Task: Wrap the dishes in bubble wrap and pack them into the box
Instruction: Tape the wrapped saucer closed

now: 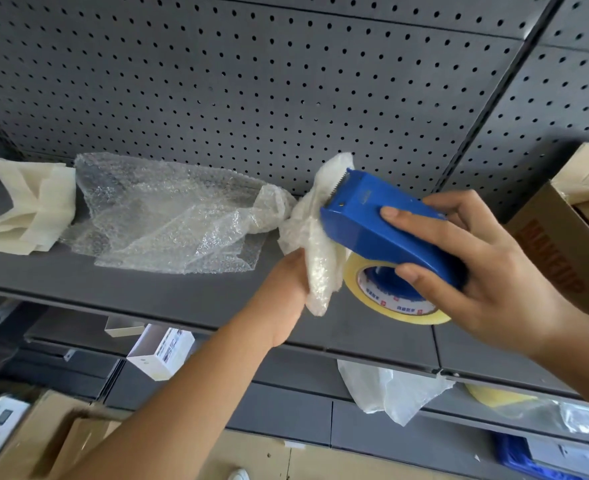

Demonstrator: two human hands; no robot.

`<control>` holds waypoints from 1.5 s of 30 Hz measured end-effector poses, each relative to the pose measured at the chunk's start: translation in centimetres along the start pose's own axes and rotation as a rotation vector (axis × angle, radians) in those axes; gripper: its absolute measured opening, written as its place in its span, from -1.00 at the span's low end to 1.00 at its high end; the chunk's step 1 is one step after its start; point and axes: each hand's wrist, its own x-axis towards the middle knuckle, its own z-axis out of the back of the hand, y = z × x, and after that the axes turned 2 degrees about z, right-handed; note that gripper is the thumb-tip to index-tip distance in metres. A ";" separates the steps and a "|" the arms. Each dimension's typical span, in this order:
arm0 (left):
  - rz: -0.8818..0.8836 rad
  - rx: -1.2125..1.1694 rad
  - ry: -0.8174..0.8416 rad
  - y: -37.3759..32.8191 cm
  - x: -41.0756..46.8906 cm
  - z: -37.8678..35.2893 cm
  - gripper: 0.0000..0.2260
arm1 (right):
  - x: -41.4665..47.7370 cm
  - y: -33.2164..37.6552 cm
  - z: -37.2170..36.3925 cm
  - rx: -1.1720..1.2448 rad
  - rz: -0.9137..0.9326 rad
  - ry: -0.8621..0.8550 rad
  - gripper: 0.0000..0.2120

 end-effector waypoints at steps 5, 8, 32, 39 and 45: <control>-0.125 -0.200 0.034 -0.5 -1.2 -0.6 -0.61 | 1.3 0.3 -0.8 0.003 -0.115 0.050 -0.50; -0.168 -0.405 0.079 -0.1 -2.1 -0.4 -0.36 | 2.5 0.3 -0.9 0.044 -0.218 0.106 -0.54; -0.149 -0.555 -0.459 0.2 -0.1 0.0 -0.83 | 7.0 2.3 -4.0 -0.084 -0.353 0.397 -0.43; -0.109 -0.659 -0.520 -0.8 0.7 0.5 -0.90 | 7.4 4.5 -3.4 -0.196 -0.356 0.368 -0.40; -0.030 -0.749 -0.526 -1.8 0.8 1.1 -0.83 | 6.9 6.2 -3.0 -0.290 -0.374 0.375 -0.41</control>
